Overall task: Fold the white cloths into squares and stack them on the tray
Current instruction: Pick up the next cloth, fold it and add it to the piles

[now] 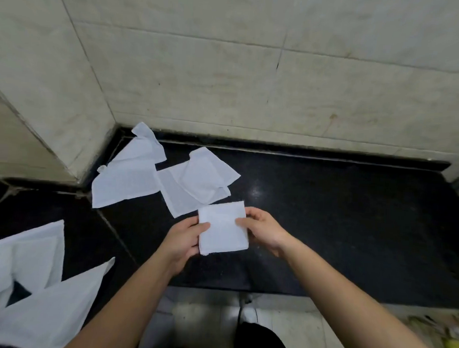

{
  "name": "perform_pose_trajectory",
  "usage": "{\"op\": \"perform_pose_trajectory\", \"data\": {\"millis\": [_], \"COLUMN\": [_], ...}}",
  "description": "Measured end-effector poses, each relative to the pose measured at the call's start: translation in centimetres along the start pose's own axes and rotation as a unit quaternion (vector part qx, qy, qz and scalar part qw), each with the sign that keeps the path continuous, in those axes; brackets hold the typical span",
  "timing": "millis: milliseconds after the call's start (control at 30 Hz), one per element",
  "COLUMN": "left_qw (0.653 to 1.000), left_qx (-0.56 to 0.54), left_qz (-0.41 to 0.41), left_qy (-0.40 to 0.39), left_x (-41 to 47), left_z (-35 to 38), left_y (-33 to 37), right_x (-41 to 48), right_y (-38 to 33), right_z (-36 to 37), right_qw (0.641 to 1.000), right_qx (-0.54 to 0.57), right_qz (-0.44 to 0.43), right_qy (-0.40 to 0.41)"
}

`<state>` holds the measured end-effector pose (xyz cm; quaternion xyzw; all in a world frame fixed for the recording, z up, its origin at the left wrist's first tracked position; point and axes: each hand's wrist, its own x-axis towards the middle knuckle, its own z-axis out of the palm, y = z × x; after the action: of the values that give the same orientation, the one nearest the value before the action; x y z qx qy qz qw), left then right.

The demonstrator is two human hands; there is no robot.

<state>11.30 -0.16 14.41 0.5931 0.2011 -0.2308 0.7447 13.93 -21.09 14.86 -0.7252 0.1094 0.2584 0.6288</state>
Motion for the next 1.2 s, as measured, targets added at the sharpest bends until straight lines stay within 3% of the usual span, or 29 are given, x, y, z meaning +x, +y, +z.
{"op": "perform_pose_trajectory", "data": {"millis": [267, 533, 767, 1200], "left_qw": [0.993, 0.977, 0.963, 0.917], "left_qx": [0.063, 0.148, 0.175, 0.232], "left_qz": [0.023, 0.097, 0.115, 0.082], "left_qy": [-0.093, -0.116, -0.168, -0.313], "left_x": [-2.3, -7.4, -12.5, -16.9], "left_z": [5.1, 14.2, 29.5, 56.2], "left_y": [-0.8, -0.8, -7.3, -17.2], "right_x": [-6.8, -15.2, -27.0, -43.7], "right_y": [2.8, 3.6, 10.7, 22.2], "right_z": [-4.4, -11.9, -24.6, -46.1], "right_qw": [0.995, 0.987, 0.988, 0.957], "right_qx": [0.073, 0.101, 0.034, 0.097], "right_qz": [-0.024, -0.102, -0.11, -0.104], "right_qy": [0.07, 0.067, 0.1, 0.252]}}
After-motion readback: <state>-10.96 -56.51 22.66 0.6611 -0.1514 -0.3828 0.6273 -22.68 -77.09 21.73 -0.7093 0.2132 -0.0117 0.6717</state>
